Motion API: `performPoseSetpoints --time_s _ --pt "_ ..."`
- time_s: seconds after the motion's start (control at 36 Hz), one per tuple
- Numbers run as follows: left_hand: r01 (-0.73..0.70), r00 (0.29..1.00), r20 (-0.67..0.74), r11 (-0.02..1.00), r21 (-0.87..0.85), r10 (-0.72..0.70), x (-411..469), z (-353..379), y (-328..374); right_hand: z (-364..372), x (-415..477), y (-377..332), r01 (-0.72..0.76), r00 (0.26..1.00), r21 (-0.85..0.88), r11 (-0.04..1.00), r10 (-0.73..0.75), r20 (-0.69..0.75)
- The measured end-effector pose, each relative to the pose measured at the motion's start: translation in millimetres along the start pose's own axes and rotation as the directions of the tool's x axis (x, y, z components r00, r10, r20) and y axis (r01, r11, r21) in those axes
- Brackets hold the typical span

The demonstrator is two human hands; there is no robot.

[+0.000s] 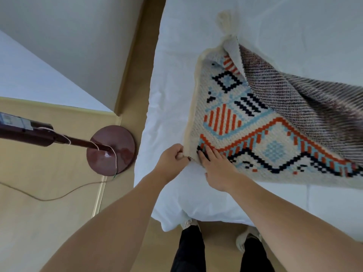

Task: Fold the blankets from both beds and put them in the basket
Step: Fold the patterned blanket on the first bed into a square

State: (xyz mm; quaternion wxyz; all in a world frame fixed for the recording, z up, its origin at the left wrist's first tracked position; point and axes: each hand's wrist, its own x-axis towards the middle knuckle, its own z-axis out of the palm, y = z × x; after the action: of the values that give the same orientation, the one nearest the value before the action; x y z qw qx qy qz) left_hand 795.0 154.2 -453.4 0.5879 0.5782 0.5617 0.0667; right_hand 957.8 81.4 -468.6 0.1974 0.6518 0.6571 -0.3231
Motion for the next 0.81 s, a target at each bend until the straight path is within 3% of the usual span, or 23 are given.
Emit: performPoseSetpoints --time_s 0.17,0.31,0.36,0.56,0.81 --pt "0.107 0.989 0.04 0.89 0.442 -0.139 -9 -25 -20 -7 -7 -3 -0.001 0.999 -0.024 1.0 0.002 0.041" --pt "0.186 0.963 0.031 0.749 0.636 -0.266 -24 -38 -42 -3 -7 -3 0.024 0.994 -0.046 0.999 -0.019 0.111" --pt "0.158 0.973 0.015 0.716 0.68 -0.229 -26 -37 -44 0 -6 0 0.042 0.993 -0.037 0.998 -0.037 0.112" --pt "-0.141 0.985 0.045 0.641 0.755 0.164 7 13 -9 2 10 39 0.013 0.997 -0.047 0.999 -0.017 -0.08" --pt "-0.181 0.971 0.078 0.477 0.86 0.228 101 112 9 -8 42 142 0.02 0.984 -0.19 0.982 -0.053 -0.171"
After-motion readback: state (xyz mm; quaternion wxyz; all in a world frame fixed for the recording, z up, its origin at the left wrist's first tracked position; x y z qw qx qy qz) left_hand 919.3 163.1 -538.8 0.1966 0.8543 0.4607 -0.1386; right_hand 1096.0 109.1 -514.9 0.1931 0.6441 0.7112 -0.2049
